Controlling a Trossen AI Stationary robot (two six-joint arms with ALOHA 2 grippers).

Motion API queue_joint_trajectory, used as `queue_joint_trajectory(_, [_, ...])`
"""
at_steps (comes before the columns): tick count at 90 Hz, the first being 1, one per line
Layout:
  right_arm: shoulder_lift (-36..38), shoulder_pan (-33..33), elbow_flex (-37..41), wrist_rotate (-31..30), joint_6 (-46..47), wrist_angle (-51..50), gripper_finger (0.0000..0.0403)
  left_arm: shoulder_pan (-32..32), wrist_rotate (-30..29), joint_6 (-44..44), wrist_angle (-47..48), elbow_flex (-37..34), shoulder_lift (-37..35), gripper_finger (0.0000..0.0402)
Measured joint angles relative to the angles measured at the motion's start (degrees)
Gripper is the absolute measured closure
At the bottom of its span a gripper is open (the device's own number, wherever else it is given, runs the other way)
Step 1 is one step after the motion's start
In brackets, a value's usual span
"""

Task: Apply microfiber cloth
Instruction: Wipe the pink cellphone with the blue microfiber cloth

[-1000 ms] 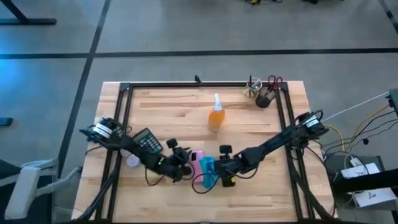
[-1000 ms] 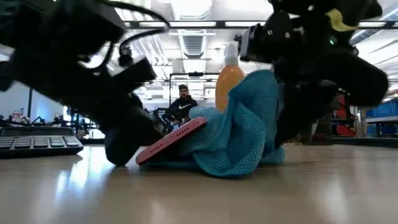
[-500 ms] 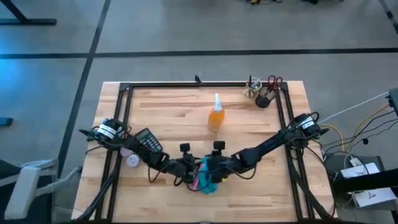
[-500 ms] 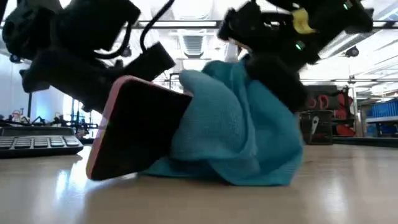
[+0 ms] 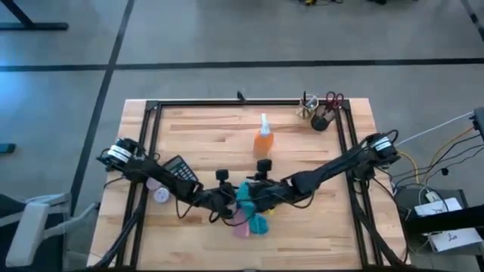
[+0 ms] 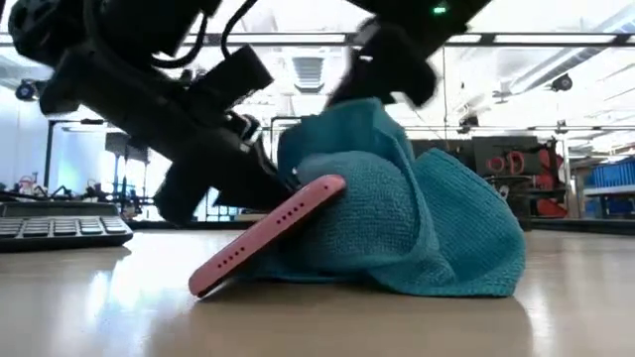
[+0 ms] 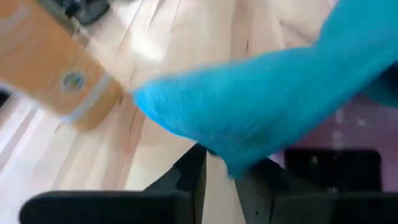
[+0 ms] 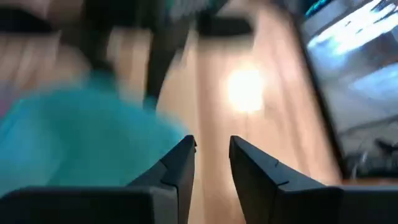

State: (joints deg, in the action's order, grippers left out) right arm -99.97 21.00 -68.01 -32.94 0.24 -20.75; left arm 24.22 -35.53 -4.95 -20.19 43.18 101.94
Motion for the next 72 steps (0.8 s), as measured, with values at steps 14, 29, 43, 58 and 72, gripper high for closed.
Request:
queue_joint_trajectory(14, [1.7, 2.2, 2.4, 15.8, 14.0, -6.8, 0.0307, 2.6, -0.5, -6.1, -0.4, -2.0, -1.7, 0.0342])
queue_joint_trajectory(29, [-1.0, 6.7, 7.9, 17.0, 19.7, 8.6, 0.0302, 2.9, -1.0, -9.8, -8.4, -3.8, 4.8, 0.0342])
queue_joint_trajectory(43, [-7.7, 7.0, 9.2, 11.2, 19.4, 18.4, 0.0318, 2.6, -2.4, -10.1, -16.2, -2.1, 11.9, 0.0342])
queue_joint_trajectory(58, [-11.7, 5.4, 6.4, 12.2, 14.3, 24.6, 0.0338, 2.2, -0.5, -7.1, -22.0, 1.1, 16.6, 0.0342])
queue_joint_trajectory(72, [-10.9, 4.6, 2.1, 12.0, 8.7, 25.6, 0.0348, 0.5, 2.1, -1.2, -22.7, 2.5, 15.7, 0.0342])
